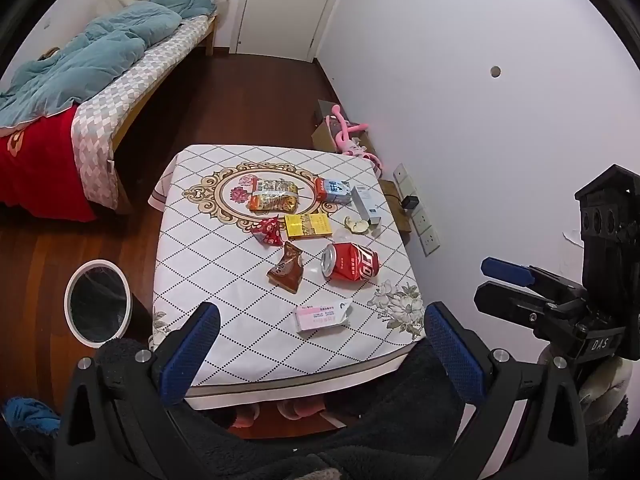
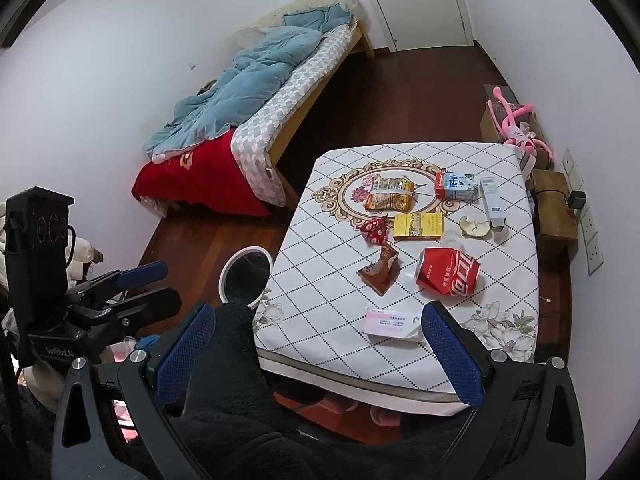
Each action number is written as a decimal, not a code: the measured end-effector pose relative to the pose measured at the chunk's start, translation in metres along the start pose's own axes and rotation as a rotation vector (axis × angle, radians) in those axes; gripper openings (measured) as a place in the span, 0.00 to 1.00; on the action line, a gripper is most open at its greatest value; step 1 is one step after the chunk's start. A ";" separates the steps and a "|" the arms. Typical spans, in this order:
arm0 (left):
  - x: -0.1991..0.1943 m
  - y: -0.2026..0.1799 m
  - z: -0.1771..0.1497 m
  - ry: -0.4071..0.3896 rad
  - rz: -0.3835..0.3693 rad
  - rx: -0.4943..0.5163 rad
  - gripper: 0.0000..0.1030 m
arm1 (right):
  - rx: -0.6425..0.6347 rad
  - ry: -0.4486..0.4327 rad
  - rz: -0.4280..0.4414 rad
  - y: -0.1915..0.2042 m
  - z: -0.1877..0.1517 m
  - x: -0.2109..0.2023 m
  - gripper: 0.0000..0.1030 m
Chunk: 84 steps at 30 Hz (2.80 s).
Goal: Collect trash
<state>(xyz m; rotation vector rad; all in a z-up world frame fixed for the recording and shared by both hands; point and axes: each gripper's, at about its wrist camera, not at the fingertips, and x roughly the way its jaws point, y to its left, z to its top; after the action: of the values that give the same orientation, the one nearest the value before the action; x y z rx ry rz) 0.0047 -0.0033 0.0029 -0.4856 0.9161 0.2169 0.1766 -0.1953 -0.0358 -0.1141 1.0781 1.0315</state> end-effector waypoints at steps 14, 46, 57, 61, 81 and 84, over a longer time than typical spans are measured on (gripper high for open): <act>0.000 0.000 0.001 -0.001 -0.007 -0.004 1.00 | -0.004 0.011 0.008 -0.004 -0.002 0.000 1.00; 0.000 0.003 0.001 -0.004 -0.009 -0.002 1.00 | -0.003 0.012 0.004 -0.001 -0.005 0.003 1.00; 0.001 0.004 -0.002 -0.002 -0.011 0.000 1.00 | -0.002 0.013 0.005 -0.002 -0.003 0.001 1.00; 0.002 0.004 -0.001 -0.001 -0.010 -0.001 1.00 | -0.001 0.014 0.005 -0.002 -0.003 0.001 1.00; 0.016 0.012 0.004 0.000 0.075 0.004 1.00 | 0.004 0.021 0.011 -0.003 -0.007 0.005 1.00; 0.048 0.024 0.006 -0.029 0.256 0.023 1.00 | 0.009 0.036 -0.042 -0.009 -0.004 0.016 1.00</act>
<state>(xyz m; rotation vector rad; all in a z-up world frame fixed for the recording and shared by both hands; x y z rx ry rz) 0.0282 0.0194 -0.0405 -0.3421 0.9509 0.4441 0.1814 -0.1922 -0.0539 -0.1479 1.1081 0.9902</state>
